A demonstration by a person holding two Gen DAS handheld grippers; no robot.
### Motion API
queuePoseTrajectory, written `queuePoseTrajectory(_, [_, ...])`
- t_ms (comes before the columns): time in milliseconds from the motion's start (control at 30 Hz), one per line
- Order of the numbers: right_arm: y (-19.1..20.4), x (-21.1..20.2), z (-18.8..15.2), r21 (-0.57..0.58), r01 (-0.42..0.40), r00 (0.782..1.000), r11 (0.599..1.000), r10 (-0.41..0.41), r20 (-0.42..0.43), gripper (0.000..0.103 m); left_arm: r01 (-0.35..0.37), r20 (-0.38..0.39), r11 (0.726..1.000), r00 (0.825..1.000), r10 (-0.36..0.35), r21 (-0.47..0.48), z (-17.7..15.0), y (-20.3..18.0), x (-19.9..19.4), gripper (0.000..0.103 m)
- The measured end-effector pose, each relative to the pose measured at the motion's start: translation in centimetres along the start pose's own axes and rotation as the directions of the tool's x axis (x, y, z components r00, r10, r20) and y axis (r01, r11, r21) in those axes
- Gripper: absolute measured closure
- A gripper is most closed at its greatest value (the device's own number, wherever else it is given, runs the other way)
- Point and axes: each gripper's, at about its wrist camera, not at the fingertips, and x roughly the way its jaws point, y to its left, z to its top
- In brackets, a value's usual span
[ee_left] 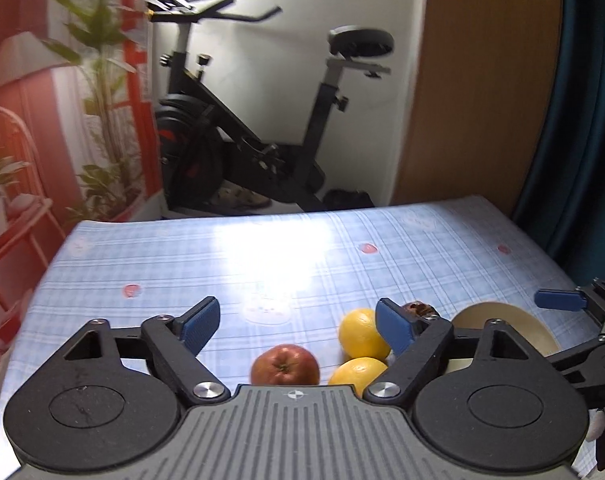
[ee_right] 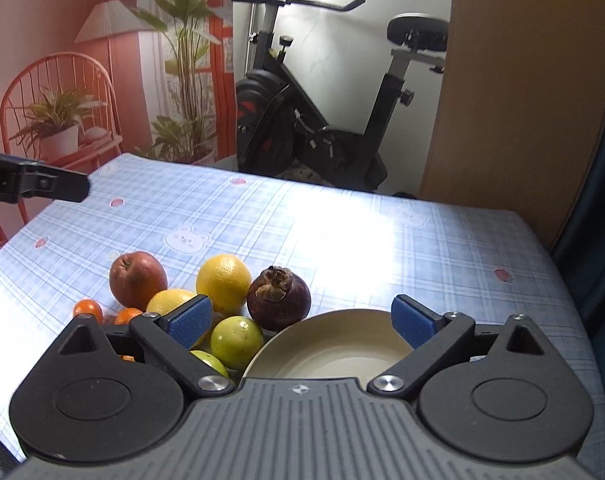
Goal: Organize fruits
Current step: 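Lower the left gripper onto the purple mangosteen and close it, then carry the mangosteen with the left gripper over the cream plate and lower it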
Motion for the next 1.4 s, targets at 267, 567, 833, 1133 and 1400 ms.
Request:
queuePoseTrajectory(267, [-2.8,4.7,0.4,0.026,-0.083,0.994,0.996,0.085,-0.071,0.017,0.153,-0.136,0.988,0.980,-0.148,0.028,1.0,-1.7,7.2,0.053])
queuePoseTrajectory(567, [-2.9,7.6,0.7,0.004,-0.158,0.982,0.988,0.157,-0.106,0.031,0.296,-0.208,0.955,0.934,-0.292,-0.011,1.5,-3.4,11.5,0.060])
queuePoseTrajectory(833, [-2.6,9.1,0.7,-0.024,-0.195,0.973,0.980,0.191,-0.130,0.032,0.374,-0.294,0.918,0.870,-0.396,-0.130,1.1,-3.4,14.9,0.060])
queuePoseTrajectory(1133, [-2.8,10.4,1.3,-0.048,-0.252,0.956,0.966,0.241,-0.169,0.039,0.395,-0.334,0.888,0.825,-0.456,-0.235,0.9,-2.9,17.0,0.060])
queuePoseTrajectory(1400, [-4.0,11.7,2.0,-0.004,-0.319,0.931,0.948,0.313,-0.187,0.043,0.390,-0.351,0.887,0.817,-0.457,-0.246,1.4,-3.0,18.0,0.060])
